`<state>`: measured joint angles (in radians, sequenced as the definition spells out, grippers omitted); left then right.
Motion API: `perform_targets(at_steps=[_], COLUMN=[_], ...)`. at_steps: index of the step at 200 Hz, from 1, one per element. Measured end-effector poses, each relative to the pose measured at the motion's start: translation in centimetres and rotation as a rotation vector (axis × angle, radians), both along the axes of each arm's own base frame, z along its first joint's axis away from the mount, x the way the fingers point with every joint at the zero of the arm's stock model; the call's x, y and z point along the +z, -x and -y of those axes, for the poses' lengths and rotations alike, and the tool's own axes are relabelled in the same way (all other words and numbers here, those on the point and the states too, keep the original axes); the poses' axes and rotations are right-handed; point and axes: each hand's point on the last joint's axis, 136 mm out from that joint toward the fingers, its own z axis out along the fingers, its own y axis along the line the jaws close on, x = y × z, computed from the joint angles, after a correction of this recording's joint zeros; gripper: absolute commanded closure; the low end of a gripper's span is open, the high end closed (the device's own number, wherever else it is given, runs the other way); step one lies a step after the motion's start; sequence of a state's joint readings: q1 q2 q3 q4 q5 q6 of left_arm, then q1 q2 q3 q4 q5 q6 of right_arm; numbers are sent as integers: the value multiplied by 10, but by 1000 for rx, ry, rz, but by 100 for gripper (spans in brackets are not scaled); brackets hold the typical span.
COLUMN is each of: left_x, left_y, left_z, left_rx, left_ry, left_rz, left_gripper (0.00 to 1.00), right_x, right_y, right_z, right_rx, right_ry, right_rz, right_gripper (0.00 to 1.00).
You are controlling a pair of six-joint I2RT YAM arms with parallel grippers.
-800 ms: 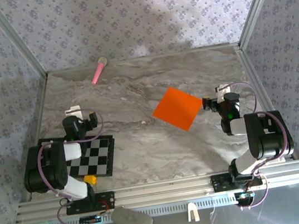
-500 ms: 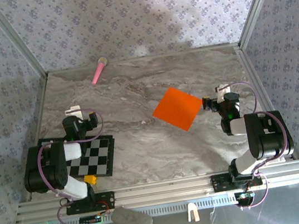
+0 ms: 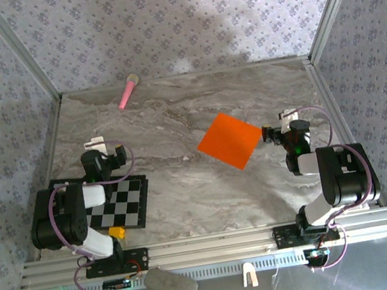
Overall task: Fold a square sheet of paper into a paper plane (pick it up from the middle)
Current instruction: Move the square sheet of paper to the center of the table.
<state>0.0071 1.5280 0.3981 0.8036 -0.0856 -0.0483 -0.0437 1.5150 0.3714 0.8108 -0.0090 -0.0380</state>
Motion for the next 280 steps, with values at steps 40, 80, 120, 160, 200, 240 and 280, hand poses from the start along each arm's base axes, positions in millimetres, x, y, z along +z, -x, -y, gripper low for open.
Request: perform_targets(at_steps=[40,80,120,160,200,240,280], left_x=[0,-1,24,90,120,109,90], left_y=[0,0,-1,-12,-15,-10,-5], left_z=[0,0,-2,-5,11,51,84], left_rx=[0,0,13,72,73,-39,-109], left_ry=[0,0,-3,93,316,532,637], left_rz=[0,-3,-27,37,-19,-143,-254], left_gripper=[0,0,0,0,0,0,0], right_x=[0,0,45,115,131,84,33], right_y=[0,1,9,6,1,-17,-27], right_z=[0,-2,-5,-11,-21,-48,-90], right_rx=[0,11,8,-19,-61,-57,-54], right_ry=[0,-5,0,-86,-270,-467,-564], right_rz=[0,-2,58,118,-7,-268,-482], right_gripper=[0,0,0,0,0,0,1])
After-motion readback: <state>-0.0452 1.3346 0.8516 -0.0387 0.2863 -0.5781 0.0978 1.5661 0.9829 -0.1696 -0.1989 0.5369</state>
